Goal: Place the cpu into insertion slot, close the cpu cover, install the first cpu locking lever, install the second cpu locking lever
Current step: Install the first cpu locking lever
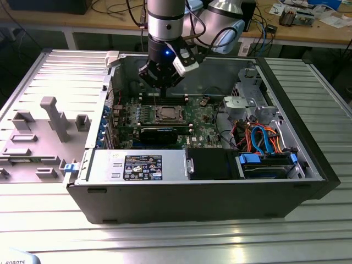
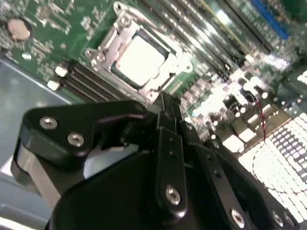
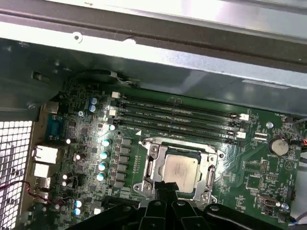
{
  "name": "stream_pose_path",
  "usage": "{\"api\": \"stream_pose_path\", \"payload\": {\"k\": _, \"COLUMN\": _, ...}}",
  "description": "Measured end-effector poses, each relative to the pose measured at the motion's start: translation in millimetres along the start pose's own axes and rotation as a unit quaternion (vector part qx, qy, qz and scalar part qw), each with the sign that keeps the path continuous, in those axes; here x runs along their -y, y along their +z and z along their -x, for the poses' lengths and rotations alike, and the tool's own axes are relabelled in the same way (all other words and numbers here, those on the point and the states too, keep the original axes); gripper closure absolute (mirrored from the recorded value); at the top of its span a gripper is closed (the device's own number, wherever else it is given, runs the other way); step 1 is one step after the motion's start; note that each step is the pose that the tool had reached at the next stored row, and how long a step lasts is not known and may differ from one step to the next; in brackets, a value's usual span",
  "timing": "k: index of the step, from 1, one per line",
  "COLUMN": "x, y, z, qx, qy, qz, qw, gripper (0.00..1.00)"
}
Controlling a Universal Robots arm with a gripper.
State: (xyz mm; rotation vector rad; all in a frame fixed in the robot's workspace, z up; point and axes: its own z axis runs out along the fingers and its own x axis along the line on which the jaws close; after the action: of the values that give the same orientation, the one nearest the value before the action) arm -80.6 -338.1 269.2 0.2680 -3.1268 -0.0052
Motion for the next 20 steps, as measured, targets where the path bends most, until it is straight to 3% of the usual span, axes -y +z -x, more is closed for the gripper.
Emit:
{"api": "stream_pose_path", "payload": {"k": 1, "x": -1.9, "y": 1.2, "z": -10.8, "qx": 0.0001, "qy": 0.012, "qz": -0.0001, "qw": 0.99993, "gripper": 0.89}}
{"api": "stream_pose_path", "payload": {"k": 3, "x": -2.1, "y": 2.4, "z": -12.4, "qx": 0.0001, "qy": 0.032, "qz": -0.0001, "qw": 0.99947, "gripper": 0.89}}
{"api": "stream_pose_path", "payload": {"k": 5, "x": -2.9, "y": 2.6, "z": -16.5, "qx": 0.0002, "qy": 0.033, "qz": 0.0, "qw": 0.99946, "gripper": 0.89}}
{"api": "stream_pose_path", "payload": {"k": 20, "x": -3.0, "y": 2.5, "z": -17.5, "qx": 0.0001, "qy": 0.034, "qz": 0.0, "qw": 0.99941, "gripper": 0.89}}
